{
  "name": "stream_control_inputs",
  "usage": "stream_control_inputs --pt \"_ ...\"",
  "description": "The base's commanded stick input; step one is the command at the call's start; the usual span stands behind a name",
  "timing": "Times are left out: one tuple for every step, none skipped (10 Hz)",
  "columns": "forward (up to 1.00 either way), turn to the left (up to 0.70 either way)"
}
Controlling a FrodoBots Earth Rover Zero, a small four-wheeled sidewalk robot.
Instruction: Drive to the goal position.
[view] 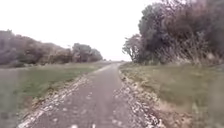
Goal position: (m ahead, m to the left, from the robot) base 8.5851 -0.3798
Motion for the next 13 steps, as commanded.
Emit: stream_control_inputs --pt "1.0 0.0" --pt "1.0 0.0" --pt "1.0 0.0" --pt "1.0 0.0" --pt "1.0 0.0" --pt "1.0 0.0" --pt "1.0 0.0" --pt "1.0 0.0" --pt "1.0 0.0" --pt "1.0 0.0" --pt "1.0 0.0" --pt "1.0 0.0" --pt "1.0 0.06"
